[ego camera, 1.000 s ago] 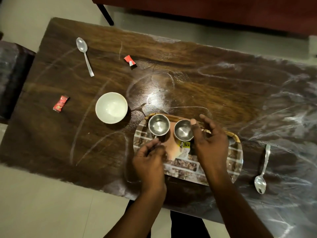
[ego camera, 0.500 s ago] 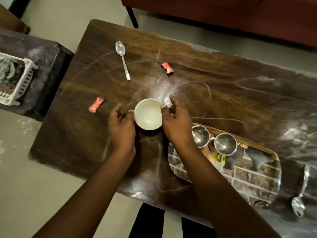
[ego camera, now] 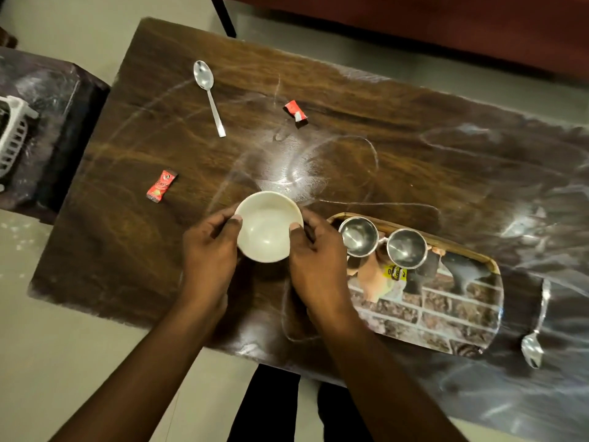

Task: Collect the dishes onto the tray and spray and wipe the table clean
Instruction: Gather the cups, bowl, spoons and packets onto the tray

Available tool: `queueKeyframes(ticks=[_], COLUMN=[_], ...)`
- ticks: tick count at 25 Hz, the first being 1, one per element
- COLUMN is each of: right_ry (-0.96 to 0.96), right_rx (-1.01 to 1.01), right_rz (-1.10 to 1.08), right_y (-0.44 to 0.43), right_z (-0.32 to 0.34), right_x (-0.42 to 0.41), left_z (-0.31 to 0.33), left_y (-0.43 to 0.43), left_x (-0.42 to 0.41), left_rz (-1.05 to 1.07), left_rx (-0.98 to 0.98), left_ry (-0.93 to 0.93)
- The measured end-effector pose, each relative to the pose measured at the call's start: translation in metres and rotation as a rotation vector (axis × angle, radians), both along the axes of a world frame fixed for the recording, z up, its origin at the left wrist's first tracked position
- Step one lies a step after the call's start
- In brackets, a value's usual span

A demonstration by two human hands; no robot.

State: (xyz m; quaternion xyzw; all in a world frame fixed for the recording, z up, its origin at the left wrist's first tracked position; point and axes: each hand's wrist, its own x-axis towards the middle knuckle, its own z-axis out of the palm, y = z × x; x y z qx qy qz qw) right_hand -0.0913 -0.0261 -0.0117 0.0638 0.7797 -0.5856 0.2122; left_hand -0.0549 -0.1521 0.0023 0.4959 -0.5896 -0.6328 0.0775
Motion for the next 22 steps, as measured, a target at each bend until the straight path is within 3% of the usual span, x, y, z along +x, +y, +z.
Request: queueKeyframes(ticks=[4,10,22], right_ry=[-0.013,-0.062,-0.112], right_rx=[0.009,0.061,0.049], right_rz=[-0.016,-0.232,-0.311], right_y=[0.06,0.144,0.161], right_z=[0.016,0.007,-0.025], right_x=[0.046,0.079,0.063], left_z=[0.004,-0.007,-0.04], left_y=[0.04,0.121,0.139], left_x=[0.048,0.063,0.036], left_rz=[-0.119,-0.298,-0.321], left_rx=[-0.023,0.055,0.061], left_ry=[-0.036,-0.075,-0.094])
